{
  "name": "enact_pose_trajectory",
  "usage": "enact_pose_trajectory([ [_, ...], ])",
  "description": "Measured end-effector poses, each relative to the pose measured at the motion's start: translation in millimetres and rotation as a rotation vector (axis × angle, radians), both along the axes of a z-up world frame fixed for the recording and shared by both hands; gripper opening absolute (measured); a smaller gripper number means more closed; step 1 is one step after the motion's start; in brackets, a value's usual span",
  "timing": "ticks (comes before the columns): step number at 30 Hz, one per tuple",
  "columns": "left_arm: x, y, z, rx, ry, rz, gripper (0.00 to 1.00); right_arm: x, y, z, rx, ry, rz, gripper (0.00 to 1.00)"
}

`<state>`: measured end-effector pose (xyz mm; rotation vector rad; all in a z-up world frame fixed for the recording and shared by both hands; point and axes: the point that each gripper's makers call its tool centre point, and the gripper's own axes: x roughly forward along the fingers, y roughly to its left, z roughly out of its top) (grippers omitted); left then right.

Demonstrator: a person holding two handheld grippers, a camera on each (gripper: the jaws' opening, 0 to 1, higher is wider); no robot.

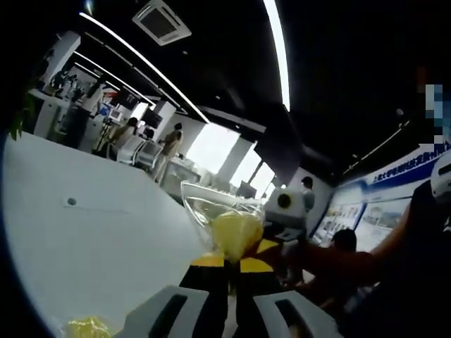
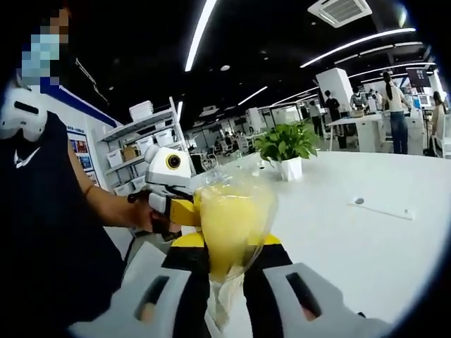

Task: Compare the silicone blocks by pressing each to a similar depth, holding the contact briefly, and releasing to observe deformation and rebound differences across the visible hardness samples.

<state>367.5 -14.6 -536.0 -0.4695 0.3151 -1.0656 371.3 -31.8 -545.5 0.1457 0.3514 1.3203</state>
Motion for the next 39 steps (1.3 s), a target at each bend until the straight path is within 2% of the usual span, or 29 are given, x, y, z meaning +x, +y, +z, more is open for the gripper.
enact_pose_trajectory([
  [2, -0.4, -0.3, -1.6, 0.022, -0.015, 0.01, 0.0, -0.5, 0.7, -1.2, -0.009, -0.008, 0.0, 0.08],
  [5, -1.0, -0.6, -3.8, 0.038, -0.022, 0.016, 0.0, -1.2, 0.4, -3.4, -0.015, 0.02, 0.001, 0.05],
  [8, -0.3, 0.2, -3.5, 0.042, -0.027, 0.023, 0.0, -2.5, -0.1, -2.0, -0.018, -0.001, -0.005, 0.03],
  [10, -0.8, -0.4, -3.6, 0.047, -0.028, 0.021, 0.0, -2.5, -0.2, -2.1, -0.026, 0.016, -0.005, 0.01],
  [12, -0.5, -0.9, -3.8, 0.056, -0.036, 0.028, 0.0, -1.7, -0.6, -1.7, -0.038, -0.008, -0.006, 0.0],
  [20, 1.8, -0.9, -3.0, 0.073, -0.052, 0.041, 0.02, 0.0, -2.2, -1.5, -0.014, 0.026, -0.017, 0.0],
  [25, -0.2, -0.9, -5.0, 0.088, -0.06, 0.044, 0.03, -2.5, -2.2, -2.8, -0.014, 0.028, -0.012, 0.0],
  [27, -0.5, -1.1, -6.6, 0.089, -0.052, 0.04, 0.04, -4.2, -2.1, -4.1, -0.022, 0.007, -0.009, 0.0],
  [34, -3.0, -2.1, -9.9, 0.103, -0.046, 0.033, 0.04, -6.3, -3.3, -7.9, -0.018, 0.051, -0.008, 0.0],
  [39, -2.5, -1.1, -13.4, 0.115, -0.06, 0.039, 0.06, -6.9, -3.0, -9.4, -0.014, 0.046, -0.014, 0.0],
])
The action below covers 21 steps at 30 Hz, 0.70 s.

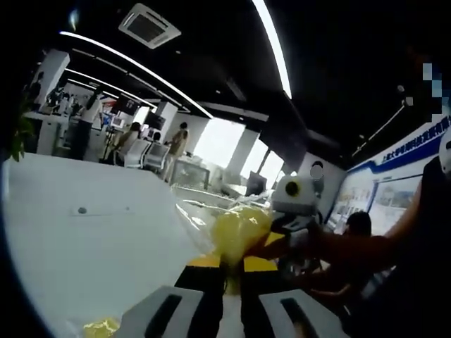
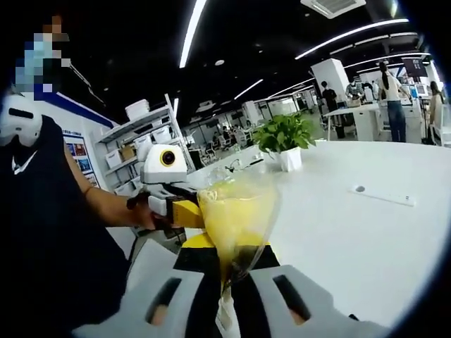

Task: Compare the silicone blocks by pressing each to a similar depth, holding the contact briefly, and releasing to observe deformation and rebound differences across the visible hardness samples.

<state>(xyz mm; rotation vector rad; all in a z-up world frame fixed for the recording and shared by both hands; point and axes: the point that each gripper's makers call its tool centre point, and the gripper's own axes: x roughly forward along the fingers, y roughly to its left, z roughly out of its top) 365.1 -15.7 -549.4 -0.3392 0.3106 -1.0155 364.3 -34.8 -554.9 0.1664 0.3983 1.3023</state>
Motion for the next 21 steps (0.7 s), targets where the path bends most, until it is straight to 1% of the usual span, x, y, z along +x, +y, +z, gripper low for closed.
enact_pose_trajectory([
  [1, -0.2, -0.2, -0.6, 0.002, -0.001, -0.004, 0.06, -0.8, -0.4, -1.2, -0.002, 0.011, 0.004, 0.0],
  [5, -1.6, 0.2, -4.3, 0.01, 0.005, -0.024, 0.08, -3.0, -0.3, -4.3, -0.007, 0.019, 0.008, 0.0],
  [9, -3.0, 0.4, -4.0, 0.008, 0.001, -0.024, 0.08, -4.8, -0.2, -4.1, -0.007, 0.02, 0.01, 0.0],
  [11, -4.1, 0.6, -4.4, 0.023, -0.019, -0.039, 0.08, -5.8, 0.1, -4.8, -0.005, 0.026, 0.015, 0.0],
  [14, -5.3, -0.4, -5.9, 0.038, -0.028, -0.043, 0.08, -6.8, -0.3, -6.8, -0.001, 0.037, 0.016, 0.0],
  [18, -5.8, -0.4, -7.6, 0.039, -0.011, -0.047, 0.08, -8.2, 0.2, -8.5, 0.004, 0.063, 0.016, 0.0],
  [21, -6.6, -0.4, -8.4, 0.042, -0.009, -0.05, 0.08, -8.3, 0.7, -8.7, 0.0, 0.061, 0.019, 0.0],
])
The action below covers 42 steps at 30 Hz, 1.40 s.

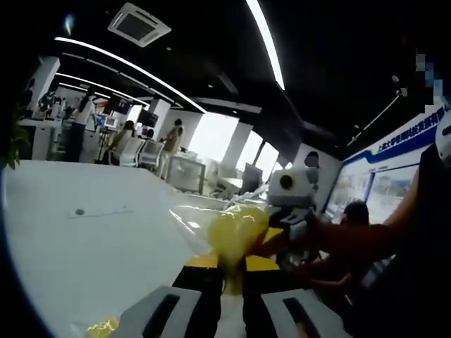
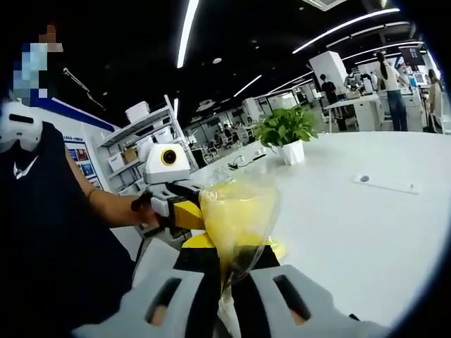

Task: Compare the silicone blocks by pressing each to a similar depth, holding the contact briefly, and releasing to observe deformation and rebound differences across the visible hardness samples.

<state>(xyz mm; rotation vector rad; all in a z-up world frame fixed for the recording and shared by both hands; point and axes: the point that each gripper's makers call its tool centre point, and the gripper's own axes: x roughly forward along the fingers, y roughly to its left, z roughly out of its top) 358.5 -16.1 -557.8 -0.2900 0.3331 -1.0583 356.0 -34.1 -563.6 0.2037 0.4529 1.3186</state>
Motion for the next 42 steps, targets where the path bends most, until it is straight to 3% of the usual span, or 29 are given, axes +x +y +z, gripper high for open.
enact_pose_trajectory([
  [5, 0.5, 1.2, -0.6, 0.001, 0.012, 0.008, 0.06, -0.5, 0.9, -0.4, -0.005, -0.02, 0.004, 0.0],
  [9, 0.0, 2.2, -2.2, 0.025, -0.01, 0.022, 0.06, -1.8, 1.8, -2.8, -0.011, -0.045, 0.007, 0.0],
  [10, -1.5, 2.4, -3.8, 0.034, -0.008, 0.013, 0.06, -3.1, 1.9, -4.3, -0.012, -0.014, 0.01, 0.0],
  [11, -2.8, 1.6, -4.5, 0.033, -0.002, 0.007, 0.06, -8.0, -0.3, -7.5, -0.019, 0.059, 0.011, 0.0],
  [13, -4.5, 1.1, -6.0, 0.041, -0.015, 0.012, 0.06, -3.3, 1.2, -6.5, -0.023, -0.072, 0.024, 0.0],
  [15, -5.5, 0.1, -7.2, 0.045, -0.004, 0.002, 0.06, -8.3, 0.2, -9.2, -0.035, 0.013, 0.021, 0.0],
  [17, -4.3, -0.1, -6.4, 0.037, -0.01, 0.009, 0.05, -4.8, 0.7, -7.1, -0.029, -0.027, 0.013, 0.0],
  [19, -1.9, -0.3, -4.7, 0.04, -0.029, 0.022, 0.05, -2.8, 0.1, -6.8, -0.026, -0.022, 0.004, 0.0],
  [21, -1.4, -0.1, -3.8, 0.038, -0.026, 0.021, 0.04, -0.8, 0.4, -2.9, 0.004, -0.074, 0.007, 0.0],
  [22, -0.1, 0.7, -0.5, 0.029, -0.031, 0.028, 0.03, -0.6, -0.3, -2.1, 0.014, -0.058, -0.001, 0.01],
  [24, 1.1, 0.4, 5.4, 0.019, -0.04, 0.034, 0.02, 3.4, 0.8, 4.0, 0.038, -0.17, 0.013, 0.05],
  [28, 4.1, 0.9, 10.6, -0.001, -0.026, 0.038, 0.01, 6.9, 0.8, 7.2, 0.023, -0.153, -0.001, 0.1],
  [29, 4.7, 1.0, 12.0, -0.008, -0.025, 0.04, 0.01, 9.6, 0.3, 9.1, 0.017, -0.177, -0.012, 0.13],
  [31, 5.1, 0.7, 14.1, -0.018, -0.015, 0.042, 0.01, 19.3, -1.6, 15.4, 0.02, -0.232, -0.056, 0.3],
  [33, 5.3, -0.4, 14.3, -0.018, -0.014, 0.043, 0.0, 26.0, -3.9, 19.4, 0.031, -0.235, -0.091, 0.52],
  [38, 7.1, 0.7, 15.1, -0.049, 0.009, 0.046, 0.0, 36.3, -14.0, 19.8, 0.005, -0.277, -0.148, 0.8],
  [40, 8.6, 1.4, 16.2, -0.064, 0.018, 0.049, 0.0, 40.4, -18.0, 20.6, 0.011, -0.279, -0.181, 0.97],
  [42, 9.4, 1.7, 18.6, -0.082, 0.032, 0.052, 0.0, 41.3, -22.7, 20.2, 0.0, -0.287, -0.193, 0.97],
])
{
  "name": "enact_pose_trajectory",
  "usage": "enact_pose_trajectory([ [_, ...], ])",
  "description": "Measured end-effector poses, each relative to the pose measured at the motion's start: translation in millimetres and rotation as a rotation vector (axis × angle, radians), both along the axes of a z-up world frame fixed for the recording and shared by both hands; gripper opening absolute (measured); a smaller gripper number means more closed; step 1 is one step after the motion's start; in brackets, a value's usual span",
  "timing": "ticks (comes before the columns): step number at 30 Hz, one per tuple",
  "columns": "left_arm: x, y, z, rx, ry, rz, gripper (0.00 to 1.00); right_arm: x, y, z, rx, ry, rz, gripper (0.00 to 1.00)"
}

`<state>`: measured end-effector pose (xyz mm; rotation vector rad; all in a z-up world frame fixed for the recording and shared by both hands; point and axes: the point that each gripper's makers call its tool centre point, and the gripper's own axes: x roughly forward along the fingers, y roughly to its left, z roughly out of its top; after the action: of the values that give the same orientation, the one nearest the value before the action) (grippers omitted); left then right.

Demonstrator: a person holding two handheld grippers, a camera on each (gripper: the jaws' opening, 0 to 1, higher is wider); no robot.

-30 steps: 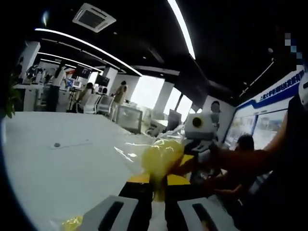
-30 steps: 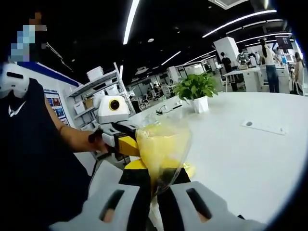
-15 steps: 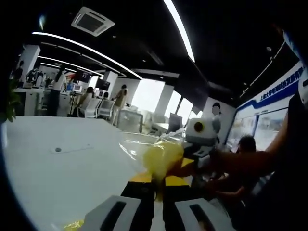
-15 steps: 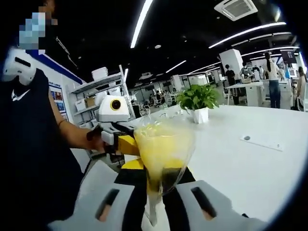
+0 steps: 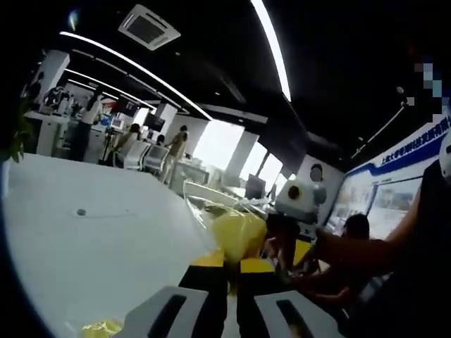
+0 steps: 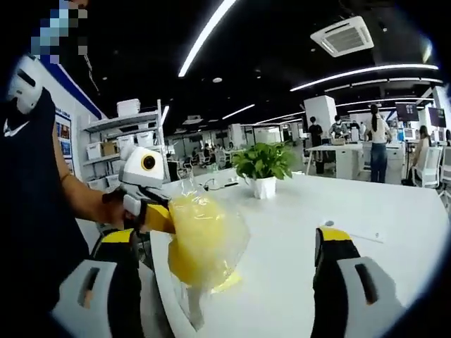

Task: Compare the silicone blocks by pressing each to a similar depth, holding the contact briefly, and releasing to observe deformation and rebound differences across the visible hardness samples.

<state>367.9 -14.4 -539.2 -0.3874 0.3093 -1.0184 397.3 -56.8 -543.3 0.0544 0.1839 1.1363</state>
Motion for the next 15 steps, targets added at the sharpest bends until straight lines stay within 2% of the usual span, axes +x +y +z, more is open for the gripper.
enact_pose_trajectory([
  [1, 0.6, 0.0, 0.9, -0.008, 0.003, 0.0, 0.0, 1.2, -3.0, -0.8, -0.008, -0.006, -0.015, 0.97],
  [3, 1.8, 0.3, 2.3, -0.019, 0.009, 0.001, 0.0, 0.8, -7.5, -2.9, -0.004, 0.02, -0.023, 0.97],
  [7, 5.1, 0.2, 3.5, -0.033, 0.023, 0.006, 0.0, -0.5, -16.1, -2.7, 0.01, 0.01, -0.052, 0.97],
  [10, 6.3, -1.1, 2.5, -0.042, 0.046, 0.008, 0.0, -0.7, -23.3, -3.4, 0.0, -0.007, -0.077, 0.97],
  [15, 9.6, -4.0, -4.8, -0.052, 0.102, 0.019, 0.0, -5.0, -35.0, -10.7, -0.007, 0.01, -0.105, 0.97],
])
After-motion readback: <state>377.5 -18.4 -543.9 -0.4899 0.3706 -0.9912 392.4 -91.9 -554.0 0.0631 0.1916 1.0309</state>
